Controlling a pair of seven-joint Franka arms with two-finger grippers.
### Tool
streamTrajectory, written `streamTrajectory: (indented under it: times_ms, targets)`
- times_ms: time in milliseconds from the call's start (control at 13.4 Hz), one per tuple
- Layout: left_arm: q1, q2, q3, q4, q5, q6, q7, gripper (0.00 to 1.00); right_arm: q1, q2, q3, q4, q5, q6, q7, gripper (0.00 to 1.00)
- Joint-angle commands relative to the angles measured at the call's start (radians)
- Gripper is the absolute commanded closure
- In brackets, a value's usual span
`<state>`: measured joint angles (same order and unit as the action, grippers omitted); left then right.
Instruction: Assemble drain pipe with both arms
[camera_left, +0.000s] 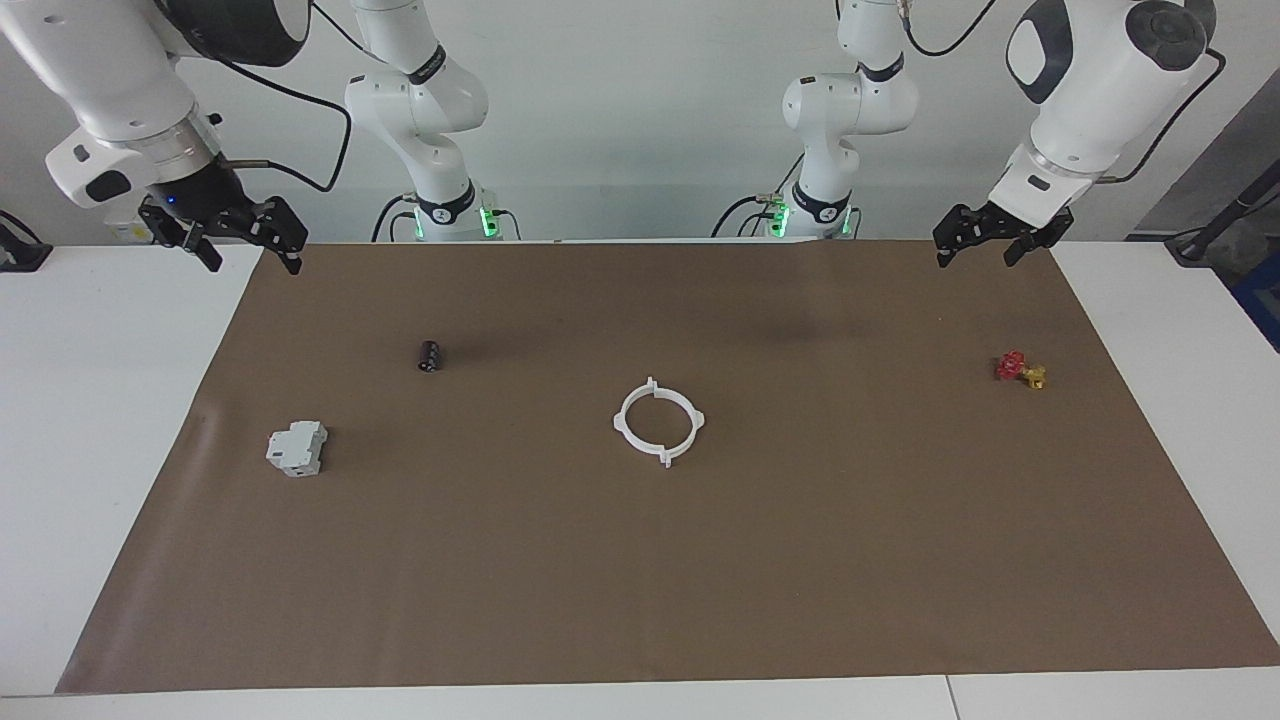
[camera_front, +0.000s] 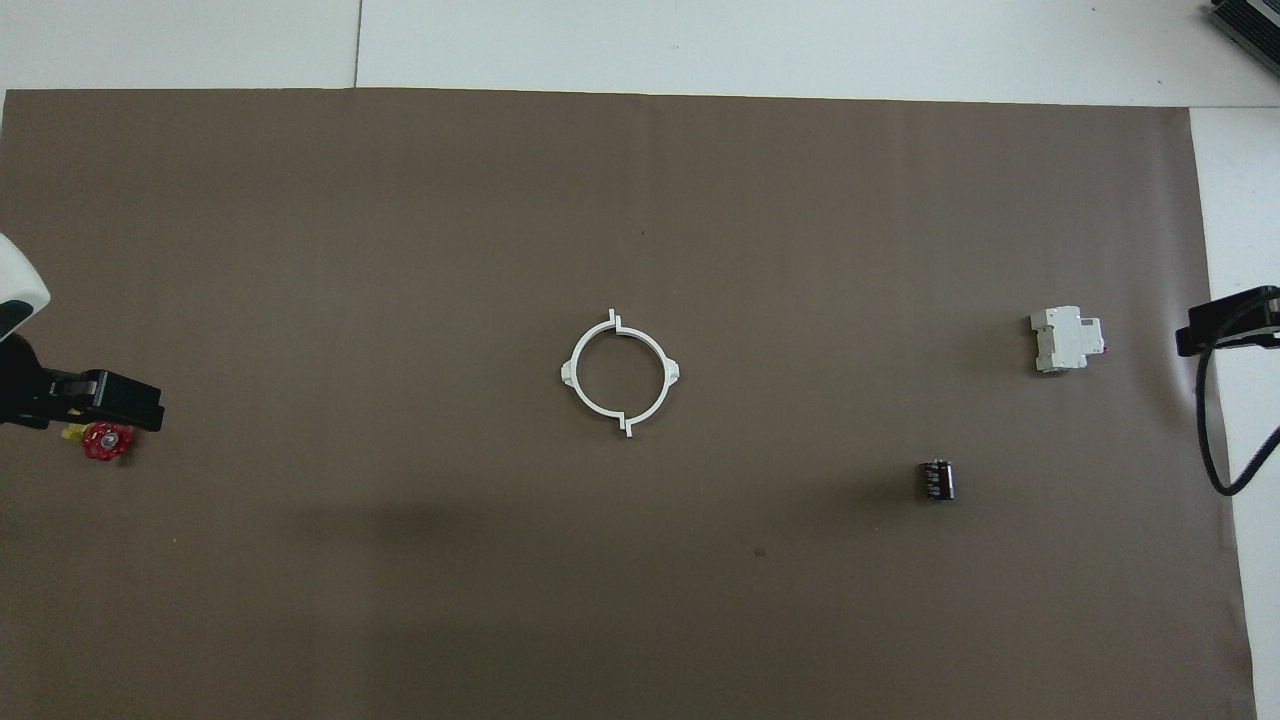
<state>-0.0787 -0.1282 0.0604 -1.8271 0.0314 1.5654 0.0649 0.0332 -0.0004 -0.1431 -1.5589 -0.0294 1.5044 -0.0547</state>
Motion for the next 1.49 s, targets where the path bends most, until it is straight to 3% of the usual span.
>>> streamTrajectory:
  times_ms: [0, 298, 818, 1414]
  targets:
    - [-0.007, 0.029, 0.007, 0.031, -0.019, -0.010, 0.023, 0.00, -0.004, -0.007, 0.004, -0.010, 0.008, 0.004, 0.010, 0.00]
    - [-0.027, 0.035, 0.003, 0.058, -0.019, -0.018, -0.117, 0.00, -0.004, -0.007, 0.004, -0.010, 0.008, 0.004, 0.010, 0.00]
    - [-0.009, 0.035, 0.001, 0.135, -0.018, -0.047, -0.044, 0.00, -0.004, -0.007, 0.004, -0.010, 0.008, 0.004, 0.010, 0.00]
    - [-0.009, 0.024, -0.019, 0.132, -0.018, -0.042, -0.088, 0.00, -0.004, -0.007, 0.004, -0.010, 0.008, 0.004, 0.012, 0.00]
